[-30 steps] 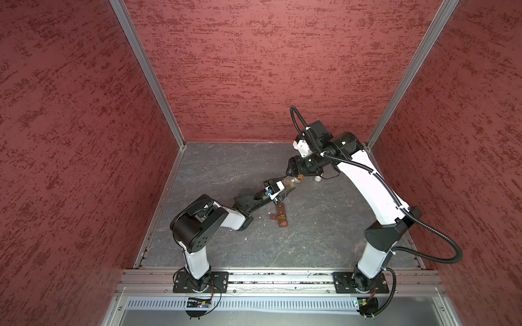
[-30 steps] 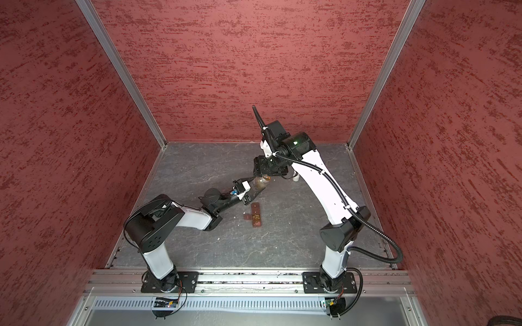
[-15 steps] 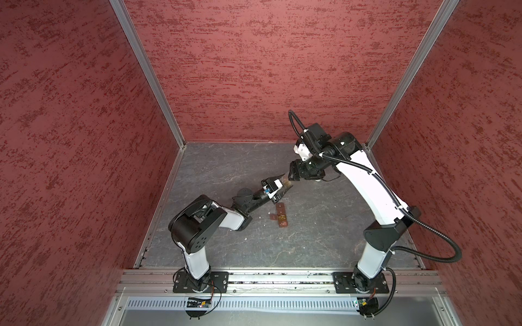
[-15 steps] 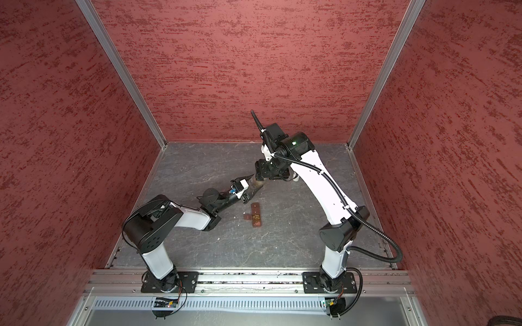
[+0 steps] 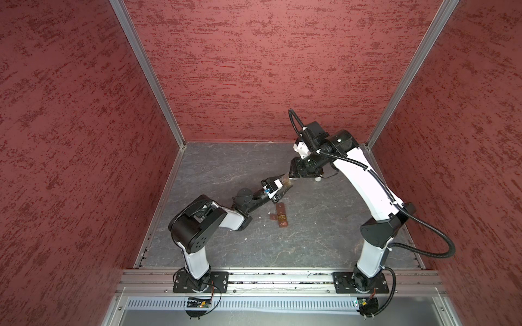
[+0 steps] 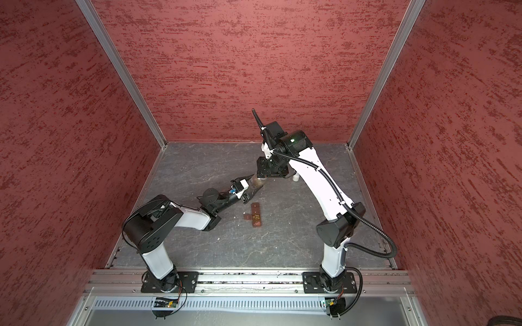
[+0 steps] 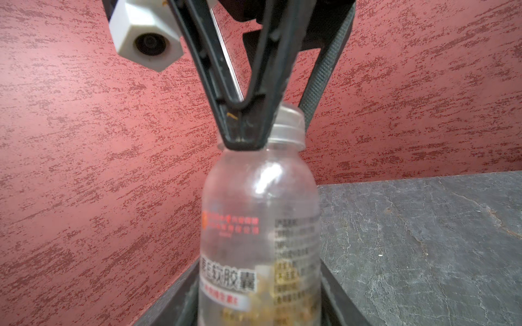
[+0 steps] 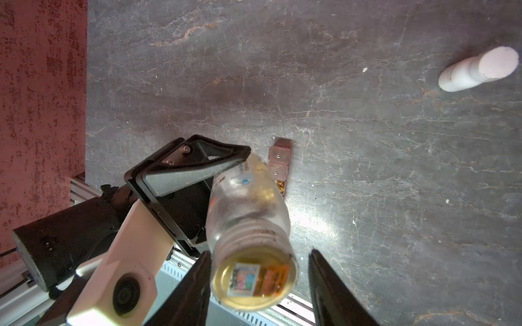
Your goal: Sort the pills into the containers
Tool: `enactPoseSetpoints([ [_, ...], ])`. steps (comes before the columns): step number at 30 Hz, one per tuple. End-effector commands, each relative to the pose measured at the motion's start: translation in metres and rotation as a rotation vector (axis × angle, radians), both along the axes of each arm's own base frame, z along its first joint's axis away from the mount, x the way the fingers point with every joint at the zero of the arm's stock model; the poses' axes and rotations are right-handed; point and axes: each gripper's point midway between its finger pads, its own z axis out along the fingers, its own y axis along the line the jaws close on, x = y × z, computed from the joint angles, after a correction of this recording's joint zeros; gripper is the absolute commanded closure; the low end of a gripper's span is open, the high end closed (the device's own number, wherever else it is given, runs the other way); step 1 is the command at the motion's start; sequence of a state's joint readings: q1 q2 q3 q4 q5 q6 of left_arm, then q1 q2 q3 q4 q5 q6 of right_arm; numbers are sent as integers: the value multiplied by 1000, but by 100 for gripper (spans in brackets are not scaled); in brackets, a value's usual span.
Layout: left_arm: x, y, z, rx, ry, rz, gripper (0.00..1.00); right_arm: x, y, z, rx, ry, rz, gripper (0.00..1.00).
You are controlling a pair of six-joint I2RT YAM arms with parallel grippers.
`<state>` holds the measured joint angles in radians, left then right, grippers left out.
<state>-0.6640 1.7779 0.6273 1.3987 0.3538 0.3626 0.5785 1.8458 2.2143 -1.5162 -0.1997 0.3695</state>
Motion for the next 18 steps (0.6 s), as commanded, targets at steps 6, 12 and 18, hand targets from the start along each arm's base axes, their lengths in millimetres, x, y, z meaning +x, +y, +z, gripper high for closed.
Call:
enactPoseSetpoints([
  [6, -4, 2, 10, -27, -5, 3, 100, 6, 6, 12, 54, -30, 4, 58],
  [12, -4, 3, 10, -27, -7, 10, 100, 3, 6, 16, 82, -10, -40, 68],
  [18, -5, 2, 10, -26, -10, 23, 100, 1, 5, 15, 99, 19, -97, 70],
])
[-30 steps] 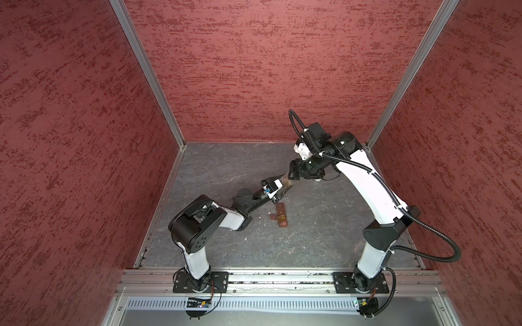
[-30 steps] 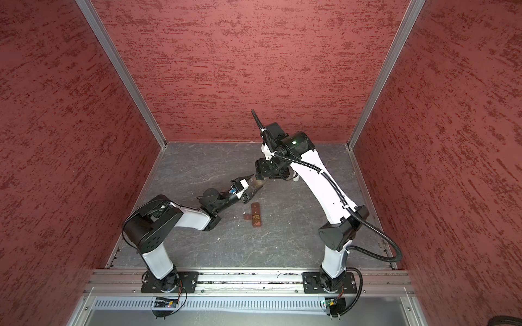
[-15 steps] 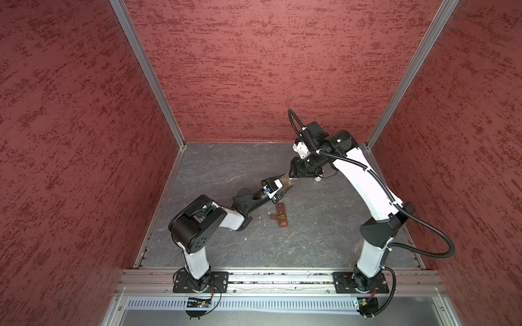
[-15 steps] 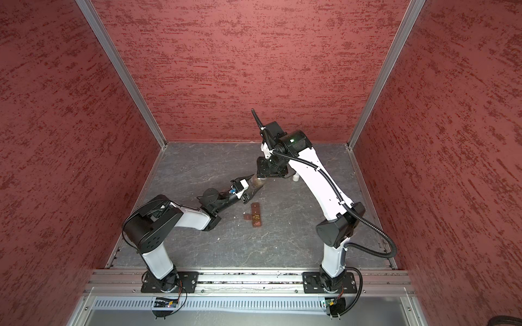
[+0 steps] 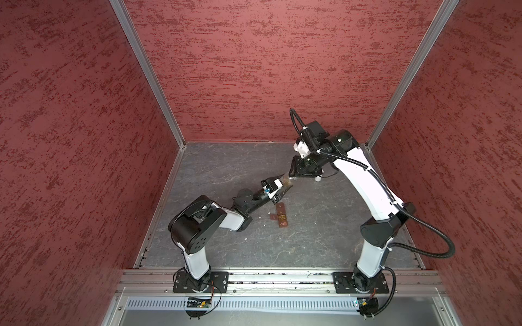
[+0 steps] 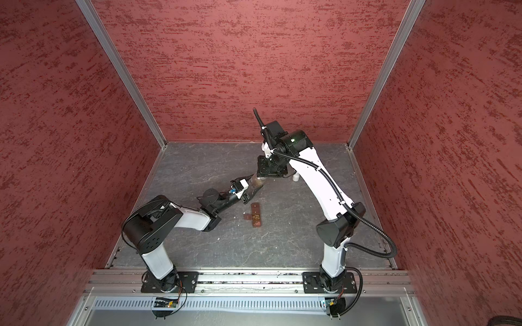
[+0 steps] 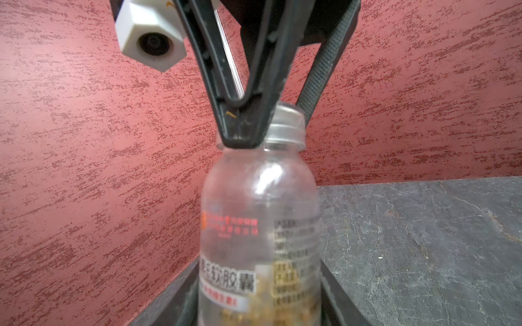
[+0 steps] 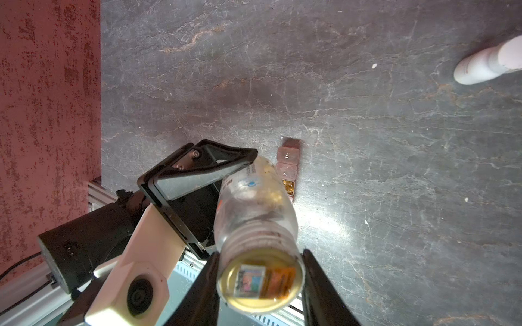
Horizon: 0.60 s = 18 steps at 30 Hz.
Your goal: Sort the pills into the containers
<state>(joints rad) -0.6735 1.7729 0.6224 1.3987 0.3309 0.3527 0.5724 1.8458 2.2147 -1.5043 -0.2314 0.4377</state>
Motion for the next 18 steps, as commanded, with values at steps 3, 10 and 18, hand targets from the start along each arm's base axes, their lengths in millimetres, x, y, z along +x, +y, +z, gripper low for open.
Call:
enactPoseSetpoints([
  [3, -5, 4, 10, -17, -23, 19, 59, 2, -4, 11, 22, -24, -58, 70],
  [10, -8, 15, 14, -33, -12, 64, 1, 12, -10, 11, -38, -41, -68, 70],
  [18, -20, 30, 8, -16, 7, 114, 1, 34, -19, 10, -93, -82, -113, 70],
])
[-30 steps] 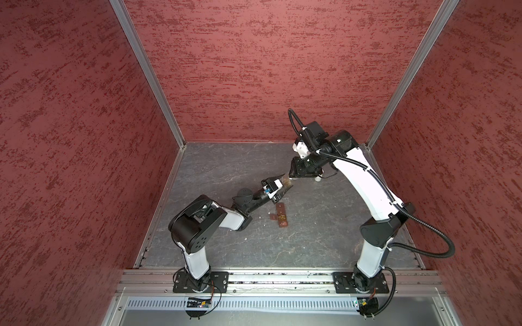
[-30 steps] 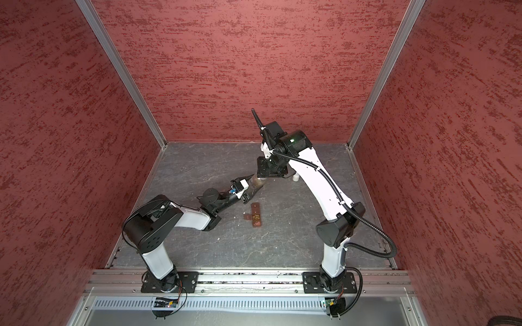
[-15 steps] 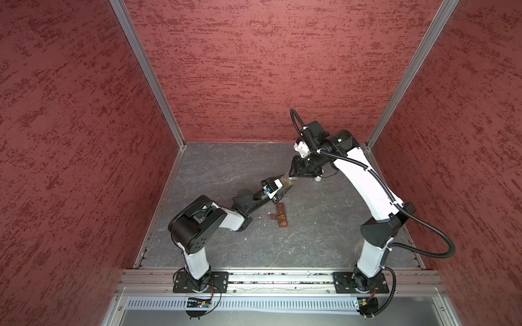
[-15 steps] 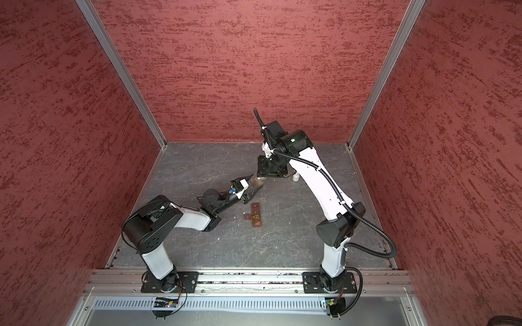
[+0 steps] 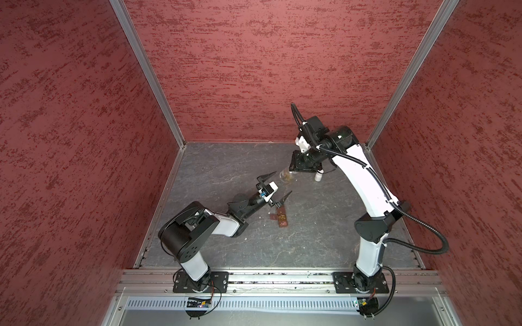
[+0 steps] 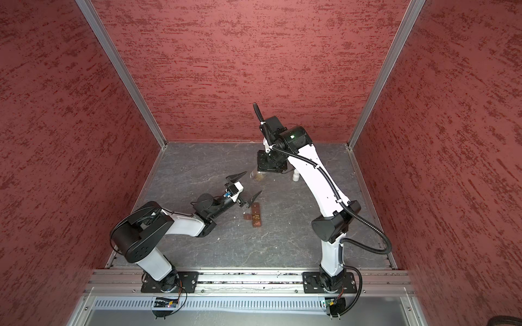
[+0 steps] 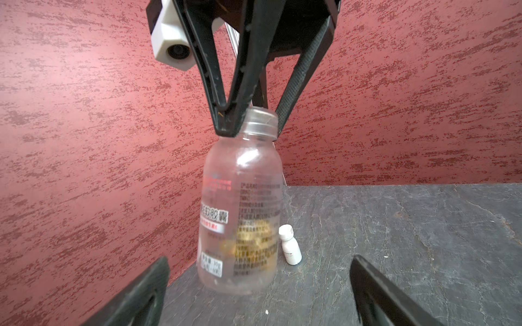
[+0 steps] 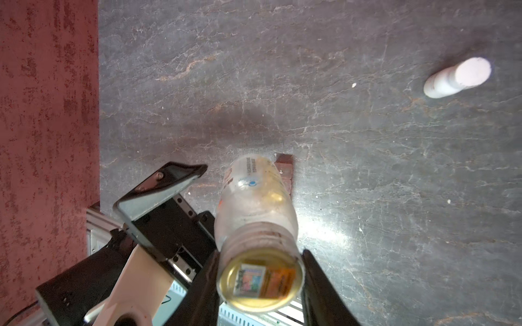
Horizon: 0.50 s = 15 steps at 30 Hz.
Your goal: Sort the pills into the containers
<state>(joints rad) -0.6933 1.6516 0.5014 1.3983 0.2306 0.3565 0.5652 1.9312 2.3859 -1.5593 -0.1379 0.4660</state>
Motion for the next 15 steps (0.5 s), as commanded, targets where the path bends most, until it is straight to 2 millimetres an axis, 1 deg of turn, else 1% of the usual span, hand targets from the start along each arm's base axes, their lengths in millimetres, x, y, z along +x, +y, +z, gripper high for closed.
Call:
enactPoseSetpoints([
  [1, -5, 8, 2, 7, -2, 43, 1, 13, -12, 0, -46, -25, -43, 70],
  [9, -13, 31, -11, 63, 44, 126, 1, 35, -21, -5, -80, -54, -86, 70],
  [15, -18, 50, -14, 79, 89, 194, 1, 52, -27, -15, -121, -74, -117, 69],
])
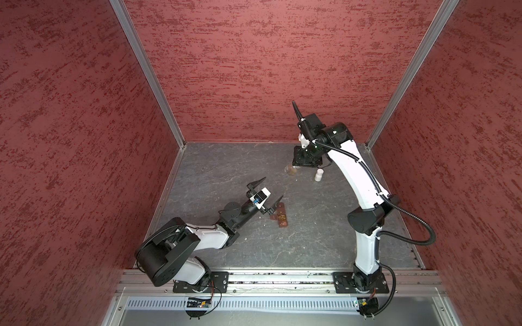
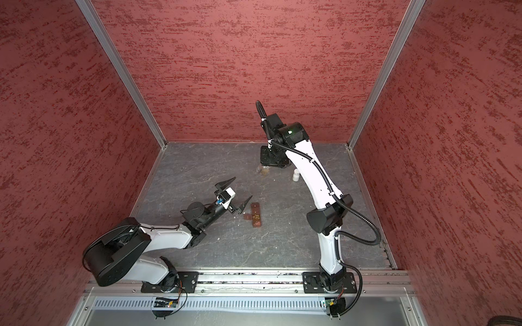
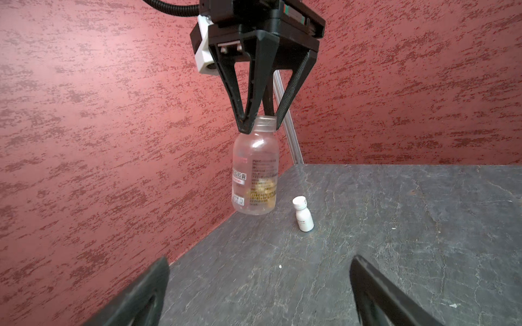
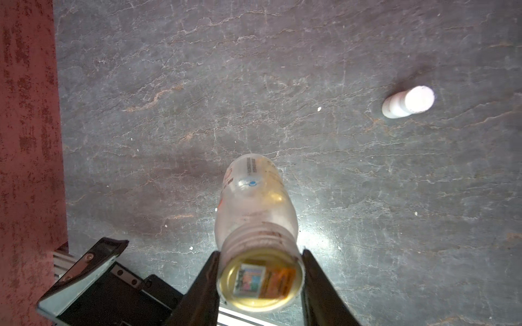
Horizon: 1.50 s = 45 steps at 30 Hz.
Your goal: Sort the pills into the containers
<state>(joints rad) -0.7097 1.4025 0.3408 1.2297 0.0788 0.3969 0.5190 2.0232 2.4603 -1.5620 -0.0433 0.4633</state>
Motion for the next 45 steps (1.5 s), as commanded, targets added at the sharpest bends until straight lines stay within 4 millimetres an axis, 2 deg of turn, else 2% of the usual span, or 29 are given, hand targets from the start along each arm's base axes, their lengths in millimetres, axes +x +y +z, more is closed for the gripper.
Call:
enactPoseSetpoints([
  [1, 0, 12, -7, 25, 46, 67, 1, 17, -7, -2, -43, -47, -33, 69],
  [6, -6, 35, -7, 2, 117, 144, 0, 32, 1, -22, -40, -46, -49, 69],
  [11, -13, 60, -12, -15, 200, 237, 1, 44, 15, -57, -30, -19, -52, 68],
  [18, -14, 89, -20, -91, 299, 353, 4, 56, 23, -98, -87, 24, -58, 68],
  [22, -11, 95, -27, -116, 367, 387, 6, 63, 22, -117, -131, 39, -70, 68],
  [26, -7, 101, -23, -144, 391, 417, 7, 68, 20, -133, -170, 53, -80, 68],
  [29, -5, 109, -32, -154, 449, 440, 8, 71, 21, -144, -184, 68, -81, 67],
  [45, -3, 110, -35, -167, 477, 434, 8, 77, 22, -176, -240, 130, -71, 61],
])
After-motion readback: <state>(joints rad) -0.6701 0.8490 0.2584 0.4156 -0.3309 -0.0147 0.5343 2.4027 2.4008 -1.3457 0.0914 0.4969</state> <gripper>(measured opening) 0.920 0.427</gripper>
